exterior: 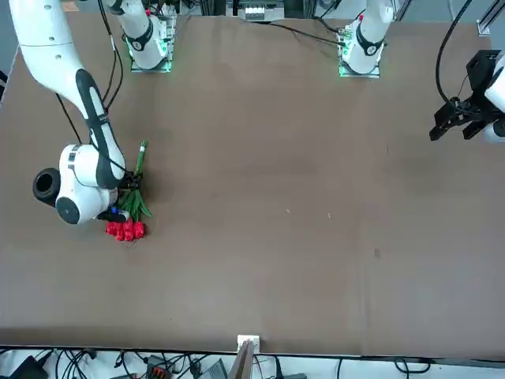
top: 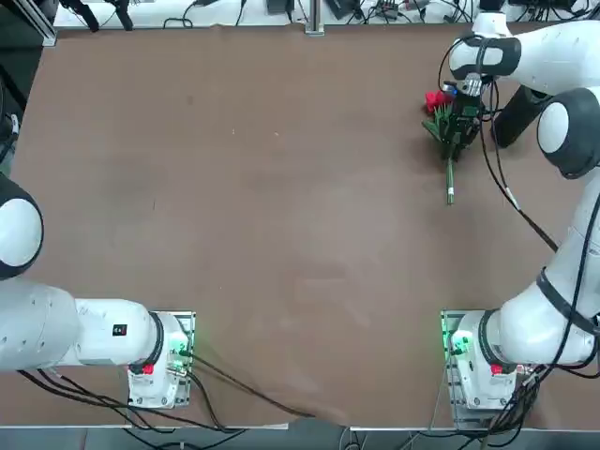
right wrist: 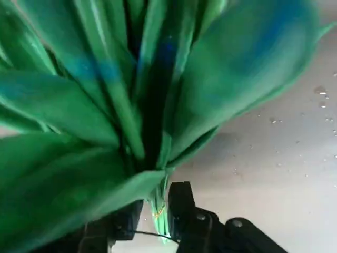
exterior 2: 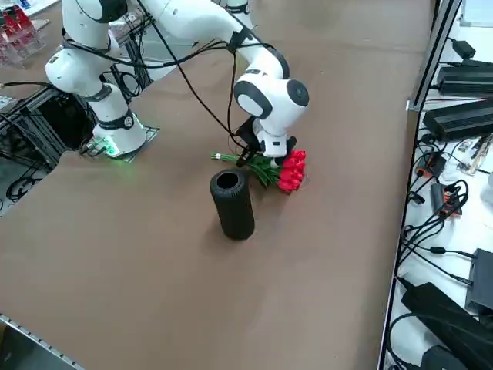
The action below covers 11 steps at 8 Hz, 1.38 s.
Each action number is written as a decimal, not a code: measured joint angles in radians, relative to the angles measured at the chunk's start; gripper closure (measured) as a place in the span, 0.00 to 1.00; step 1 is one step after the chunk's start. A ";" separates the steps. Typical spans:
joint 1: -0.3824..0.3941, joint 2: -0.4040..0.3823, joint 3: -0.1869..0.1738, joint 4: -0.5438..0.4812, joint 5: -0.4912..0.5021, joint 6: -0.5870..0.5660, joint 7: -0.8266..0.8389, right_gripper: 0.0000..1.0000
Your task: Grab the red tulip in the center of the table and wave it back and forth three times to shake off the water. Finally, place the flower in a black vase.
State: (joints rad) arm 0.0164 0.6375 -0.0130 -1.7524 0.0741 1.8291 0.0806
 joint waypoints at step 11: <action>0.000 -0.118 0.001 0.040 0.005 0.013 0.058 0.91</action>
State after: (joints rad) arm 0.0167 0.5194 -0.0118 -1.7123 0.0788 1.8420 0.1391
